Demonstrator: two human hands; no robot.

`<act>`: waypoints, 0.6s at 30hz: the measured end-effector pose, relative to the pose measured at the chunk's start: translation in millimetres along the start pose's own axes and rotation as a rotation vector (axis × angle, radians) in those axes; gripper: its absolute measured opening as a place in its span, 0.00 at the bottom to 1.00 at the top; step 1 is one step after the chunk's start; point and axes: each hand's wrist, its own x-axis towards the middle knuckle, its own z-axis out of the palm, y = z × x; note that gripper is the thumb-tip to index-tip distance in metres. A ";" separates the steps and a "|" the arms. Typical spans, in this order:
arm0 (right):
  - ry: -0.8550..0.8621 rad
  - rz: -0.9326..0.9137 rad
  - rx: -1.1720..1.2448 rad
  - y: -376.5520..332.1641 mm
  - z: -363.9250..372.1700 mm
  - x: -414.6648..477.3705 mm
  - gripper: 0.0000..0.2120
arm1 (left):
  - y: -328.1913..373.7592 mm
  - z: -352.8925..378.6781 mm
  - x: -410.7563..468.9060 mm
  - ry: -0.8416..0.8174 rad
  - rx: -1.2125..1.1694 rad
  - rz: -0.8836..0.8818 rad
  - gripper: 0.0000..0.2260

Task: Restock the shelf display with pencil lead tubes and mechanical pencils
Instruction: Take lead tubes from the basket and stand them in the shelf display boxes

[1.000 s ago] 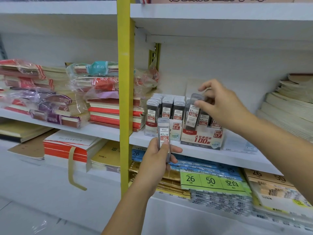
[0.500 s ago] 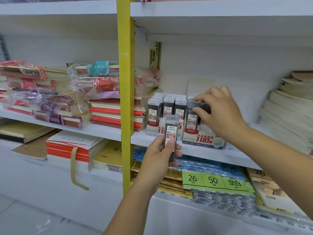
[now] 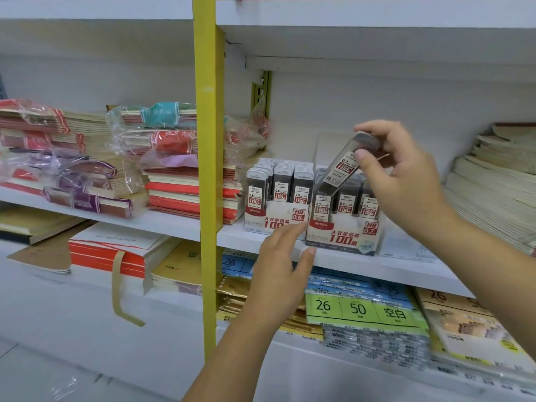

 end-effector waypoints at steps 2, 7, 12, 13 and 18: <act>-0.113 -0.053 -0.149 5.2 2.0 2.5 0.13 | -1.2 4.9 -0.3 -0.032 0.066 0.021 0.22; -0.351 0.103 -0.148 19.9 13.5 4.6 0.14 | -3.5 11.3 0.2 -0.059 0.062 0.024 0.24; -0.346 0.113 -0.281 32.6 21.9 8.6 0.12 | -6.7 11.4 0.9 -0.060 0.038 0.020 0.25; -0.329 0.083 -0.348 33.7 23.4 8.7 0.12 | -7.5 11.5 1.1 -0.059 0.033 0.018 0.25; -0.289 -0.026 -0.534 32.4 25.2 4.3 0.18 | -8.7 11.2 1.2 -0.051 0.031 0.031 0.25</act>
